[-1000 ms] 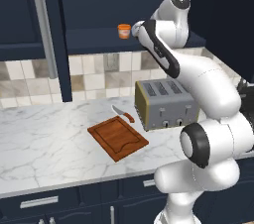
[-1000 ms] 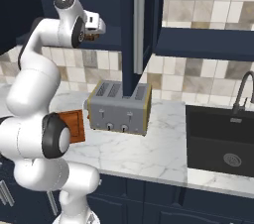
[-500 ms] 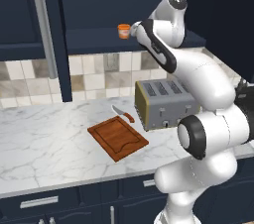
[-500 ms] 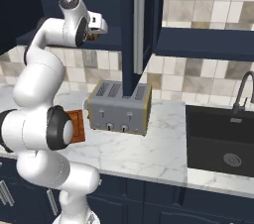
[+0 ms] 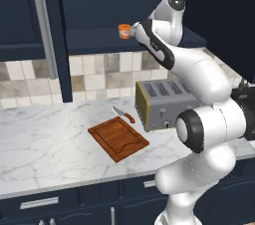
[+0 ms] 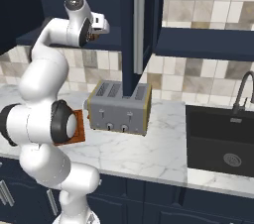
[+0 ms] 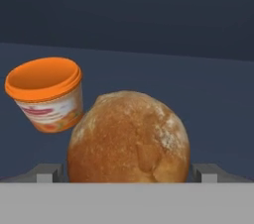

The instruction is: Pick the bread, place it on the cutting board, pick the jam, place it on the counter, and close the cabinet.

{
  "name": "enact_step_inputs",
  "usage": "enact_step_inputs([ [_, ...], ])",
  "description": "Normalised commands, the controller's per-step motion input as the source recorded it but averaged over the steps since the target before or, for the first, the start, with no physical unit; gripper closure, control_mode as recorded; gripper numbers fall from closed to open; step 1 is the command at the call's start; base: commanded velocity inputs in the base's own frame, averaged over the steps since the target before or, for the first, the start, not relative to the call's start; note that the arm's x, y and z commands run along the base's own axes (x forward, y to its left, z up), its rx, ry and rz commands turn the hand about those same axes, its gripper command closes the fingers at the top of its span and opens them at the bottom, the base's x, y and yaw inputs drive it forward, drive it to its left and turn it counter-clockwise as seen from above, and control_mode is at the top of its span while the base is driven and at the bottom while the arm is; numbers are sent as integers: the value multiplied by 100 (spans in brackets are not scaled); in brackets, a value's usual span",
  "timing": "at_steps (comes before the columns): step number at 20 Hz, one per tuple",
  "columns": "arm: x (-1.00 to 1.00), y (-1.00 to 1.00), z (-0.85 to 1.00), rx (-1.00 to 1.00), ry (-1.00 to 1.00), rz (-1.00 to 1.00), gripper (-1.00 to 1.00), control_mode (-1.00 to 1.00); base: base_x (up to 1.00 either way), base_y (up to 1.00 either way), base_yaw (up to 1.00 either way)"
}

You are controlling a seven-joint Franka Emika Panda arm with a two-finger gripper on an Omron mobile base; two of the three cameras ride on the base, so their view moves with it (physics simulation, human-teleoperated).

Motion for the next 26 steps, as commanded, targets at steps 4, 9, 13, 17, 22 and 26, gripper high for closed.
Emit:
enact_step_inputs([
  [4,17,0,-6,0,0,1,-100,-100,0,0,0],
  [9,14,0,-17,0,0,1,-100,-100,0,0,0],
  [13,8,2,-18,0,3,1,100,-100,0,0,0],
  [17,0,0,-1,0,0,2,100,-100,0,0,0],
  [22,0,0,0,0,0,1,100,-100,0,0,0],
  [26,-27,0,0,0,-1,0,100,-100,0,0,0],
])
